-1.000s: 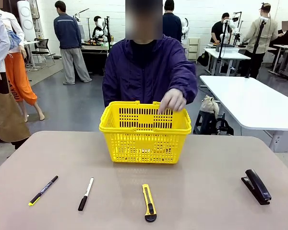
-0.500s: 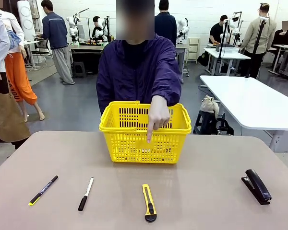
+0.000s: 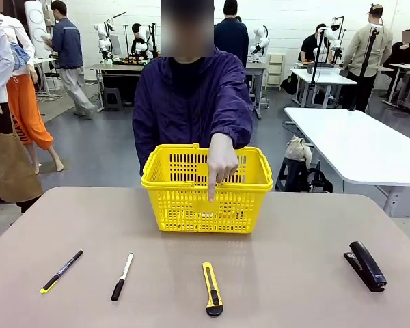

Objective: Place the items the person wants into the basket.
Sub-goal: Pick up the item the person points to and place it in the Market Basket.

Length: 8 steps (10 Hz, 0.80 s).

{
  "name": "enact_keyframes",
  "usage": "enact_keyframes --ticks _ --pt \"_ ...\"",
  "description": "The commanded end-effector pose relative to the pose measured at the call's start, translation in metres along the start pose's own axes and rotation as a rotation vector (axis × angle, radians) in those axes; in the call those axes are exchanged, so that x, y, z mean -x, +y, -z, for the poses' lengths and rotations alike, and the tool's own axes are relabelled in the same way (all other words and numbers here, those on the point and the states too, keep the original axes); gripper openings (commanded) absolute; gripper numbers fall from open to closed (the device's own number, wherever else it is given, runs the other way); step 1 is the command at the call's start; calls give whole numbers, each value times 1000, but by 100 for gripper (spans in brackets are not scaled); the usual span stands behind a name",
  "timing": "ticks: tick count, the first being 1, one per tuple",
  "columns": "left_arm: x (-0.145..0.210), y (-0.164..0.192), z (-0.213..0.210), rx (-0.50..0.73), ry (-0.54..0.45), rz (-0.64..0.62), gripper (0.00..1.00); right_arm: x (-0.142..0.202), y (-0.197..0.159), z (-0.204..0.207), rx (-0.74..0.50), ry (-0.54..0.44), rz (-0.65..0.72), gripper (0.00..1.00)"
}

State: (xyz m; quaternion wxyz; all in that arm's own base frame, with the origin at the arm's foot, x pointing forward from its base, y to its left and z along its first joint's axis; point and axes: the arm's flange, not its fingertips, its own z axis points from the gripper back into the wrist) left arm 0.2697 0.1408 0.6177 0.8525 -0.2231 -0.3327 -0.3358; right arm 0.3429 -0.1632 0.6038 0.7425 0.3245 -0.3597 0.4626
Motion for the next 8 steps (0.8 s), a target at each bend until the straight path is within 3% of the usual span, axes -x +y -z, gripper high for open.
enact_keyframes --ticks 1,4,7,8 --pt "1 0 -1 12 -11 16 100 0 -1 -2 -12 -7 -16 100" --pt "0 0 0 0 0 0 100 0 -1 -2 -12 -7 -16 100" --pt "-78 -73 51 32 191 163 100 0 -1 -2 -12 -7 -16 100" --pt "-101 -106 87 41 315 148 100 0 -1 -2 -12 -7 -16 100"
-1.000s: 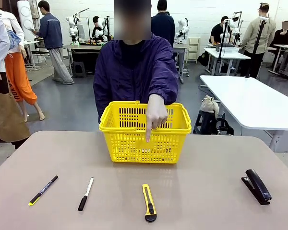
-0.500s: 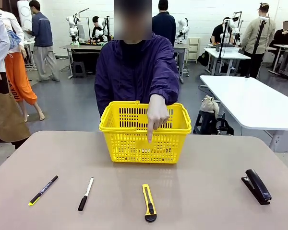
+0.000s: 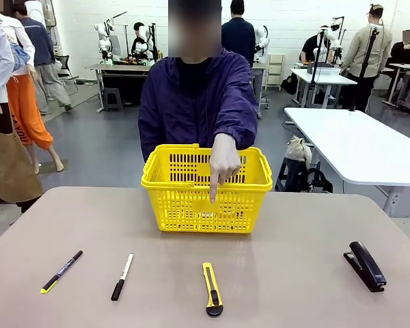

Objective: Place the items the person wants into the basket.
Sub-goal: Pick up the item the person points to and place it in the Market Basket.

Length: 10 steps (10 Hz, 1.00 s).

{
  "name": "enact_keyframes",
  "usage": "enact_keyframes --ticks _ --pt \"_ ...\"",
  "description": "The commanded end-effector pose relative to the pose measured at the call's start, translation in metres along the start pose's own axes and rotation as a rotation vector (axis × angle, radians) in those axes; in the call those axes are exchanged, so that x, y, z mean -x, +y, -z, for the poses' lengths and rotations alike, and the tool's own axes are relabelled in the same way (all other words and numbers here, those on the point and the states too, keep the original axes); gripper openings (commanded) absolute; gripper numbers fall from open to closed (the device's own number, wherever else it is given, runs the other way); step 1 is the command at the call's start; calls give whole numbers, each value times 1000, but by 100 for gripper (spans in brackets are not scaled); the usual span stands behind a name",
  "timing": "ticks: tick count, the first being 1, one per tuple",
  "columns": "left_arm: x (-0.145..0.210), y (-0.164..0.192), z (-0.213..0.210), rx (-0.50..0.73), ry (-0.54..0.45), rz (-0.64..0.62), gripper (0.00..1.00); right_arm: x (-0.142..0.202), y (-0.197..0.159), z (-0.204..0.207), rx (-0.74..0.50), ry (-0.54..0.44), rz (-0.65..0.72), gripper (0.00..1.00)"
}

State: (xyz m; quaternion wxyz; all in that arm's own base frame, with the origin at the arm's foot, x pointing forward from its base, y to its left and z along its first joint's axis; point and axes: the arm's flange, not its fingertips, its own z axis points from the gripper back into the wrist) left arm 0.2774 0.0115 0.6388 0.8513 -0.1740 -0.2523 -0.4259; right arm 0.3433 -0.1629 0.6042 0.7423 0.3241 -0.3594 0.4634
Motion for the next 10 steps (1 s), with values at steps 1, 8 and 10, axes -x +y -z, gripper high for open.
enact_keyframes --ticks 1,8,10 --pt "-66 -34 48 20 228 -54 100 1 -1 -2 -12 -8 -14 100" --pt "-103 -92 266 -488 337 -589 100 1 -1 -2 -12 -8 -14 100" --pt "-102 -82 268 -448 340 -619 100 1 -1 -2 -12 -8 -14 100"
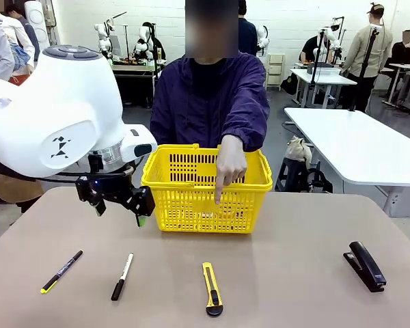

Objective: Place the items the person wants into the basket.
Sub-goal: Pick up the item the person points to and place it in the Market Basket.

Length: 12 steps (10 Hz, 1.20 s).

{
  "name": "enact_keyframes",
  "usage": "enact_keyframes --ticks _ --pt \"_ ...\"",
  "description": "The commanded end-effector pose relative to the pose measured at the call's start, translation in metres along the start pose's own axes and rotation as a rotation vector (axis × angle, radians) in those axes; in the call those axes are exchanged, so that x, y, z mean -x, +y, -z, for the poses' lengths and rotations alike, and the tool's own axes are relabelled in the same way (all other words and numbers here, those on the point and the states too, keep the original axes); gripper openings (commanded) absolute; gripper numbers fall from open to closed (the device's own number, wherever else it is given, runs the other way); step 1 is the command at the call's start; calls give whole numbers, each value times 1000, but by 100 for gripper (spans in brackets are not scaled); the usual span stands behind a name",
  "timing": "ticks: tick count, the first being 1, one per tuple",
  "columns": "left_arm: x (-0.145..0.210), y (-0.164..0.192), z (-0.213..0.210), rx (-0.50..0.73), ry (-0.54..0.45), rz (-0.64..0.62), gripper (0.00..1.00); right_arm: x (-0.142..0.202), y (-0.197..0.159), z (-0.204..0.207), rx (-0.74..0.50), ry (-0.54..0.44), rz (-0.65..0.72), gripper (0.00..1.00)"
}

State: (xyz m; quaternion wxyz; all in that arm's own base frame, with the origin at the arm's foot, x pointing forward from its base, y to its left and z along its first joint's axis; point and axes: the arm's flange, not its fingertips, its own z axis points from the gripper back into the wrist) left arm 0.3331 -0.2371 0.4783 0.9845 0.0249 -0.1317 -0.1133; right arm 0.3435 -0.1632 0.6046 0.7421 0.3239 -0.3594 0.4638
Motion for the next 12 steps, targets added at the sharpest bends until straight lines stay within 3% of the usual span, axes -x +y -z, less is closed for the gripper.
enact_keyframes --ticks 1,10,12 --pt "-10 11 -14 27 -19 -30 100 1 -1 -2 -12 -8 -14 100" --pt "-1 -1 -2 23 4 7 100 1 -1 -2 -12 -8 -14 100" --pt "-37 -65 11 55 57 110 100 1 -1 -2 -12 -8 -14 100"
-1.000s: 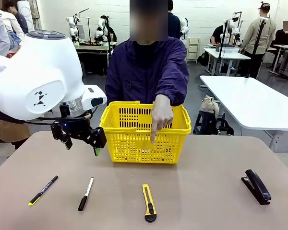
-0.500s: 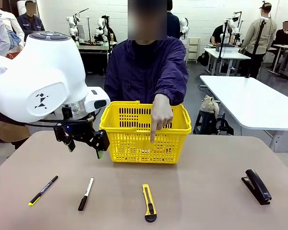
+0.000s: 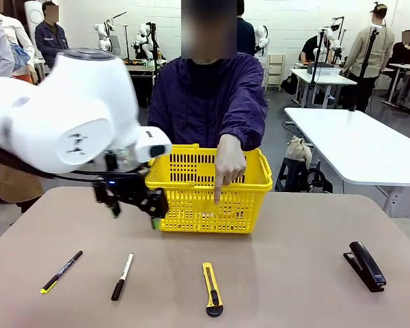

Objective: Place the items the person wants into the basket.
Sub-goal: Pick up the item the person points to and place it in the Market Basket.

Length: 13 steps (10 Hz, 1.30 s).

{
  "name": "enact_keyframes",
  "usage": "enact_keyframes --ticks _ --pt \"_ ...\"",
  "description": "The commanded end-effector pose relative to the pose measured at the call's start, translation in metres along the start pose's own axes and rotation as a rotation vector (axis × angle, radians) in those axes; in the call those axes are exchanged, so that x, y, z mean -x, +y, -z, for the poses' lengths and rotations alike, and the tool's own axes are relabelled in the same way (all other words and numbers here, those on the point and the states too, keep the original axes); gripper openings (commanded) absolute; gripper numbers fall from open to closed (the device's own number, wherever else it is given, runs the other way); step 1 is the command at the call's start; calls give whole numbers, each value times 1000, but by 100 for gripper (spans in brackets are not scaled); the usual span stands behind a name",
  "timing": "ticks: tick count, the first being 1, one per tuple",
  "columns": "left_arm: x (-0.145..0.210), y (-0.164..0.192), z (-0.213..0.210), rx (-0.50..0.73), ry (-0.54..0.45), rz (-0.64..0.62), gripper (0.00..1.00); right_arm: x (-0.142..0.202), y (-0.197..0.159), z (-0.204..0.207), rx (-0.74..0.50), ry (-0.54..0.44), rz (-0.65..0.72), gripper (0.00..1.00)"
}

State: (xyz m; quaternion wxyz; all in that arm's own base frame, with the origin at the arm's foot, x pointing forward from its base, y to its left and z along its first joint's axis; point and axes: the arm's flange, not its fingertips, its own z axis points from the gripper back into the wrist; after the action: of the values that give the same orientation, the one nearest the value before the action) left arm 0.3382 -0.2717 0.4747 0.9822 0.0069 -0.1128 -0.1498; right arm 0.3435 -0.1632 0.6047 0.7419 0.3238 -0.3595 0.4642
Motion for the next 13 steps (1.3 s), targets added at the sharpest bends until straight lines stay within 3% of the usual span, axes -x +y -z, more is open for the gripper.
enact_keyframes --ticks 1,4,7,9,13 --pt "-37 -62 17 35 50 60 100 1 -1 -2 -12 -8 -13 100" --pt "-61 -129 64 74 207 -85 100 1 -1 -2 -12 -8 -13 100" --pt "-43 -154 110 56 258 -267 100 1 -1 -2 -12 -8 -13 100" --pt "-36 -159 122 57 279 -279 100 1 -1 -2 -12 -8 -13 100" --pt "-28 -159 140 11 214 -222 100 1 -1 -2 -12 -8 -13 100"
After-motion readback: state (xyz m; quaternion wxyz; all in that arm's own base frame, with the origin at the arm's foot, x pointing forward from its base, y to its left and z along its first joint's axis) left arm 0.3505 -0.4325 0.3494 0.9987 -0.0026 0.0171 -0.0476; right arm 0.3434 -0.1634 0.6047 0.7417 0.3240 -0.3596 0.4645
